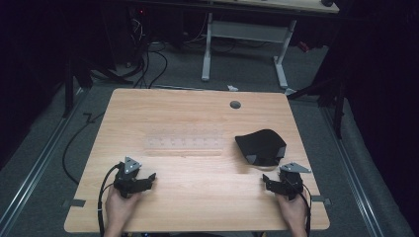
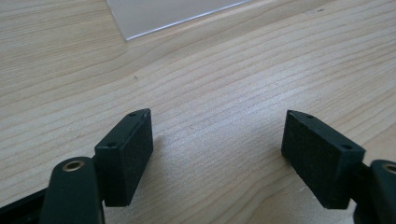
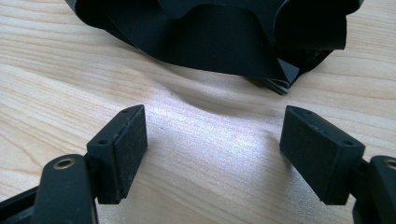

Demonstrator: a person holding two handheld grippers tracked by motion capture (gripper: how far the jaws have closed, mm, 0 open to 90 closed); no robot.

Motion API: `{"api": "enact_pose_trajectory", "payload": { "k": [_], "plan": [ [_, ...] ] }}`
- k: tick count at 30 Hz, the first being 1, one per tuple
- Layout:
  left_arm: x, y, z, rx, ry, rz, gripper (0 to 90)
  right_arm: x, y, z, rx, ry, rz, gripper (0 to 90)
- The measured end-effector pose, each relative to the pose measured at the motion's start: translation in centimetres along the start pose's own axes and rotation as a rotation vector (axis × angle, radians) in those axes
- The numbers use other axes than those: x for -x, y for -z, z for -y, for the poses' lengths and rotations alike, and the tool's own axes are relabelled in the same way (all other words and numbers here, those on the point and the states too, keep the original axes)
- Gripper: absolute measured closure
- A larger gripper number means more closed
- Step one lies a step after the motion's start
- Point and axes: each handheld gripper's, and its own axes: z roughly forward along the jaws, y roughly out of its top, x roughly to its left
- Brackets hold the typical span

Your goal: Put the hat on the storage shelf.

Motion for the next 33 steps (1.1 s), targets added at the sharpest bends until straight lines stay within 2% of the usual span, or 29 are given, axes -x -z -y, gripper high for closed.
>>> {"api": "enact_pose_trajectory", "payload": {
  "k": [20, 27, 33],
  "plan": [
    [0.0, 0.0, 0.0, 0.000, 0.001, -0.002, 25.5, 0.0, 0.1, 0.1, 0.001, -0.001, 0.000, 24.4],
    [0.0, 0.0, 0.0, 0.001, 0.002, -0.002, 25.7, 0.1, 0.5, 0.4, 0.014, -0.017, 0.012, 34.2],
    [0.0, 0.0, 0.0, 0.001, 0.003, -0.002, 25.6, 0.4, 1.0, 0.7, 0.016, -0.036, 0.015, 37.5]
  ]
}}
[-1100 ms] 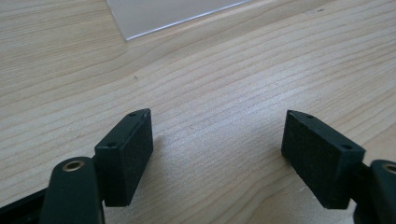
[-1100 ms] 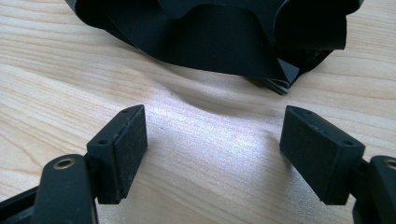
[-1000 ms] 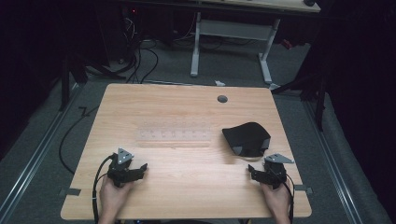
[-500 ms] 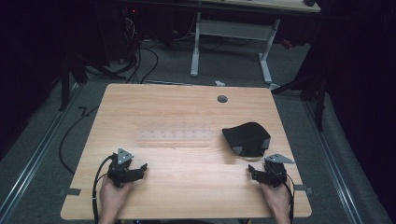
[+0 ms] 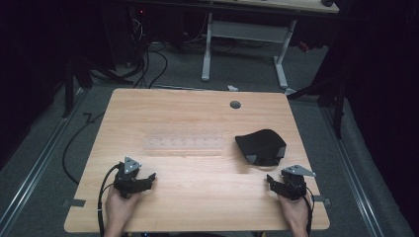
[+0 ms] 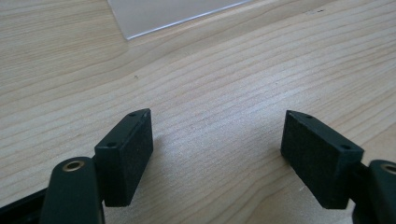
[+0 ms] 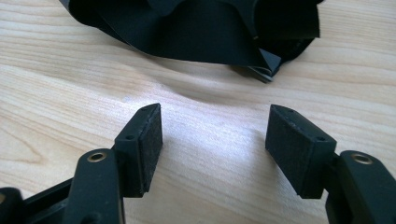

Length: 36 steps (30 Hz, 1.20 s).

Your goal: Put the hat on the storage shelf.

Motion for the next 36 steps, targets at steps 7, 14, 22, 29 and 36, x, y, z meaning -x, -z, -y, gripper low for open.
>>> {"api": "enact_pose_trajectory", "payload": {
  "k": [7, 14, 22, 29, 36],
  "plan": [
    [0.0, 0.0, 0.0, 0.000, 0.001, 0.000, 25.6, 0.7, 1.0, 0.3, 0.025, -0.040, 0.005, 40.5],
    [0.0, 0.0, 0.0, -0.001, 0.001, 0.000, 25.6, 1.6, 1.7, -0.1, 0.063, -0.078, 0.010, 40.1],
    [0.0, 0.0, 0.0, 0.000, 0.002, 0.000, 25.6, 2.2, 1.7, -1.6, 0.095, -0.095, 0.021, 37.7],
    [0.0, 0.0, 0.0, 0.000, 0.003, 0.000, 25.7, 2.7, 1.3, -2.6, 0.097, -0.115, 0.017, 38.5],
    [0.0, 0.0, 0.0, 0.000, 0.003, 0.000, 25.8, 3.2, 0.6, -3.7, 0.095, -0.127, 0.011, 36.5]
  ]
}}
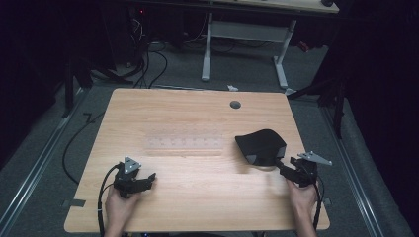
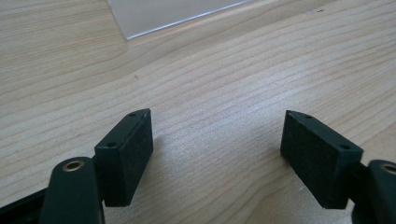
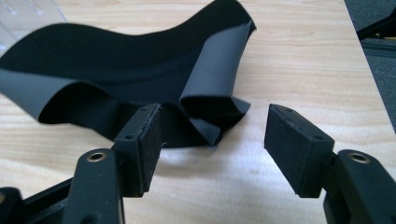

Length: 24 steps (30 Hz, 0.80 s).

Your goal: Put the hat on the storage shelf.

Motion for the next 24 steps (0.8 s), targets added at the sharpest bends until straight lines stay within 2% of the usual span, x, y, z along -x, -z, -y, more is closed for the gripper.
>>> {"api": "enact_pose_trajectory", "payload": {
  "k": [9, 16, 24],
  "plan": [
    [0.0, 0.0, 0.0, 0.000, 0.000, 0.000, 25.8, 0.1, -1.0, -1.2, 0.008, 0.006, -0.007, 35.1],
    [0.0, 0.0, 0.0, 0.000, 0.000, 0.000, 25.8, 0.3, -1.8, -1.2, -0.006, -0.023, -0.023, 34.3],
    [0.0, 0.0, 0.0, 0.000, 0.000, 0.000, 25.7, 0.1, -2.4, -1.3, -0.020, -0.023, -0.034, 34.1]
  ]
}}
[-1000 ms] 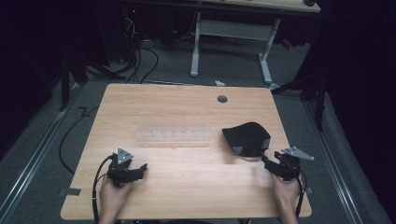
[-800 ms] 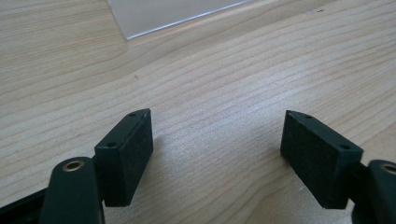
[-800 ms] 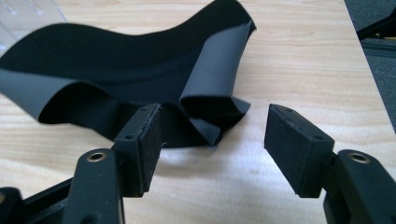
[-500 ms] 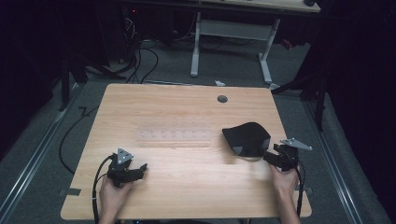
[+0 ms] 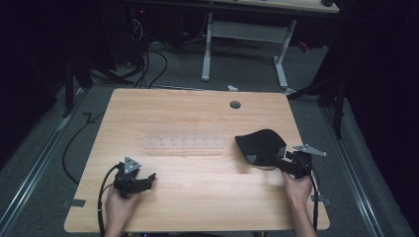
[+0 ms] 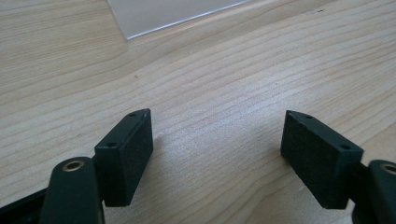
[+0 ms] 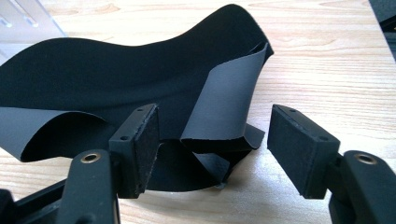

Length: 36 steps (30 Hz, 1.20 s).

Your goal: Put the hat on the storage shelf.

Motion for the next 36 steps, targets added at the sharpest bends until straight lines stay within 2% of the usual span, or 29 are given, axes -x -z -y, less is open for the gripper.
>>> {"api": "enact_pose_trajectory", "payload": {
  "k": [4, 12, 16, 32, 36],
  "plan": [
    [0.0, 0.0, 0.0, 0.000, 0.000, 0.000, 25.7, -0.3, -0.2, -0.7, 0.005, 0.016, -0.004, 34.1],
    [0.0, 0.0, 0.0, 0.000, 0.000, 0.000, 25.7, -0.5, -1.5, -1.6, -0.017, 0.012, -0.006, 35.0],
    [0.0, 0.0, 0.0, 0.000, 0.000, 0.000, 25.7, -0.4, -2.0, -1.6, -0.014, -0.003, -0.029, 38.2],
    [0.0, 0.0, 0.0, 0.000, -0.001, 0.000, 25.6, -0.4, -2.7, -1.1, -0.037, 0.011, -0.032, 60.9],
    [0.0, 0.0, 0.0, -0.001, -0.002, 0.000, 25.6, -0.2, -2.6, -1.0, -0.029, 0.005, -0.050, 67.1]
  ]
}}
